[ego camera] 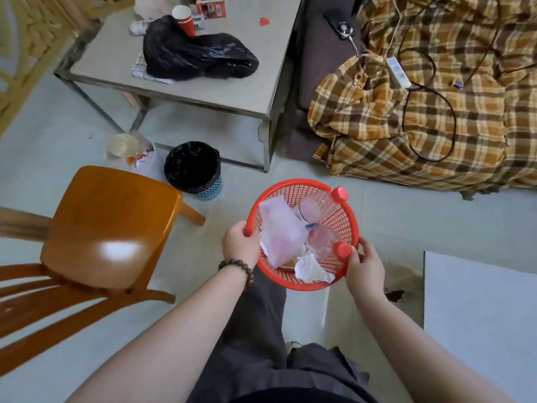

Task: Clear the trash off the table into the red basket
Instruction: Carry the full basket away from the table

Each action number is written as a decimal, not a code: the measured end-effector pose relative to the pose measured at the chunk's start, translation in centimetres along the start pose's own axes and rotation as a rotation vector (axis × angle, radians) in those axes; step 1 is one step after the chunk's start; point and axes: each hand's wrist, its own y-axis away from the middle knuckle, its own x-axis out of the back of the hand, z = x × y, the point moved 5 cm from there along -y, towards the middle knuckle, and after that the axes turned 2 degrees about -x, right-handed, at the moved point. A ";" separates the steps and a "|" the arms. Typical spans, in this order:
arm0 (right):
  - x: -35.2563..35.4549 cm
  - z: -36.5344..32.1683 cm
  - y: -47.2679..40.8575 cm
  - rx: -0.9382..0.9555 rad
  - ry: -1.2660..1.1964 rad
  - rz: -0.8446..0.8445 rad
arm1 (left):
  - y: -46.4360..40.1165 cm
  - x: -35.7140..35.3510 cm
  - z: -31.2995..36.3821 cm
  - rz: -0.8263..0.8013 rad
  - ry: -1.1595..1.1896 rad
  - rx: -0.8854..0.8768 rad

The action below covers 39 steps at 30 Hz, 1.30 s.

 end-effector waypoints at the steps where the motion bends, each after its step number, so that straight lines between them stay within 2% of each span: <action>1: -1.0 -0.8 -1.2 -0.022 0.010 0.005 | -1.9 -0.3 0.4 -0.015 -0.010 0.015; 5: -5.1 -3.5 -6.7 -0.125 0.021 0.008 | -8.8 -1.6 1.8 -0.090 0.000 0.069; 10: -10.2 -3.9 -14.9 -0.240 0.015 -0.008 | -17.8 -4.7 1.2 -0.106 0.005 0.120; 19: -21.0 3.9 -36.0 -0.277 -0.025 -0.061 | -34.6 -18.8 -6.3 -0.005 0.064 0.167; 26: -27.7 9.8 -49.6 -0.208 -0.008 -0.120 | -44.5 -28.3 -12.4 -0.066 0.181 0.209; 30: -30.1 11.4 -54.3 -0.183 -0.034 -0.168 | -48.6 -31.3 -13.6 -0.078 0.153 0.105; 34: -32.0 12.6 -56.1 -0.201 -0.025 -0.255 | -50.2 -33.4 -15.3 -0.242 0.078 0.011; 39: -32.9 12.1 -56.6 -0.065 0.111 -0.320 | -50.9 -33.8 -15.6 -0.360 -0.094 -0.169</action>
